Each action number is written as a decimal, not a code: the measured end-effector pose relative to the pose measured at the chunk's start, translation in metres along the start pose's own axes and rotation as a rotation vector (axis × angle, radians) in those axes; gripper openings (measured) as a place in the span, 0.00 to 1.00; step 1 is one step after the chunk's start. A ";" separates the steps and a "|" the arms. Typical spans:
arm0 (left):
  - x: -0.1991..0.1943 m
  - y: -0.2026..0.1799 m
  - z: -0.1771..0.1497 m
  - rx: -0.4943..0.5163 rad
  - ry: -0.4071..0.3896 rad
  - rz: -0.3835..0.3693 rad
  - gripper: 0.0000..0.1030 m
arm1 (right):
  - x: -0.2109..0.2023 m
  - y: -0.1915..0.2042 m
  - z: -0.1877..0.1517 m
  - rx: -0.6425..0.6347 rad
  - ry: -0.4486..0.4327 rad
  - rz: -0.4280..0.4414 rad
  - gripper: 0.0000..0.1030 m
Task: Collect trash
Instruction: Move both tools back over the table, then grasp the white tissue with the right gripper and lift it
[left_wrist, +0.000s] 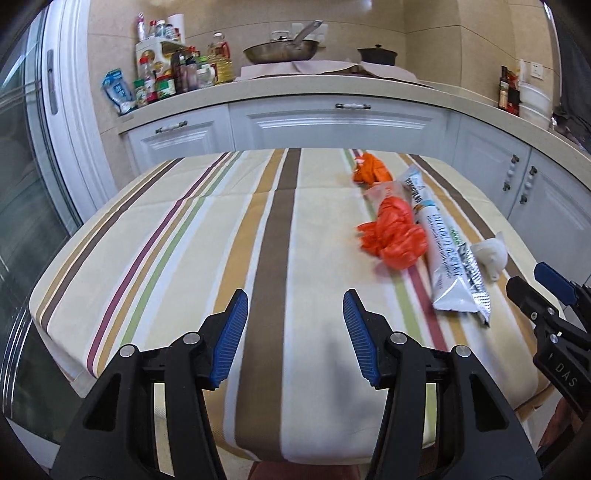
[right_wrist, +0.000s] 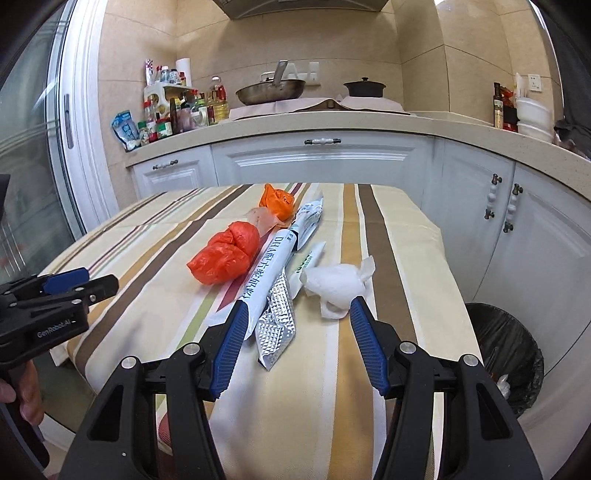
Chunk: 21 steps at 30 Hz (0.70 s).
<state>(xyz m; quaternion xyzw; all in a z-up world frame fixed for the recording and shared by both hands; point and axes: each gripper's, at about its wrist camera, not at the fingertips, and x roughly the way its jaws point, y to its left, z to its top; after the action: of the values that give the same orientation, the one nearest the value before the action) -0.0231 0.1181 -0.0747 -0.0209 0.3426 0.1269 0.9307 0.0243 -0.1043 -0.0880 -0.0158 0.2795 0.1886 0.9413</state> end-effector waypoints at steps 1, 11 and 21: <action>0.001 0.003 -0.002 -0.005 0.003 0.001 0.51 | 0.000 -0.001 0.001 0.002 0.001 -0.005 0.55; 0.011 0.017 -0.002 -0.030 0.015 0.013 0.51 | 0.019 -0.008 0.017 0.007 0.034 -0.064 0.55; 0.025 0.010 0.010 -0.021 0.025 0.000 0.51 | 0.050 -0.016 0.029 0.029 0.153 -0.052 0.45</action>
<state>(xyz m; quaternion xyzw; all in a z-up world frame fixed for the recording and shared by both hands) -0.0013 0.1340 -0.0828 -0.0324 0.3528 0.1303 0.9260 0.0834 -0.0983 -0.0913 -0.0241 0.3528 0.1582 0.9219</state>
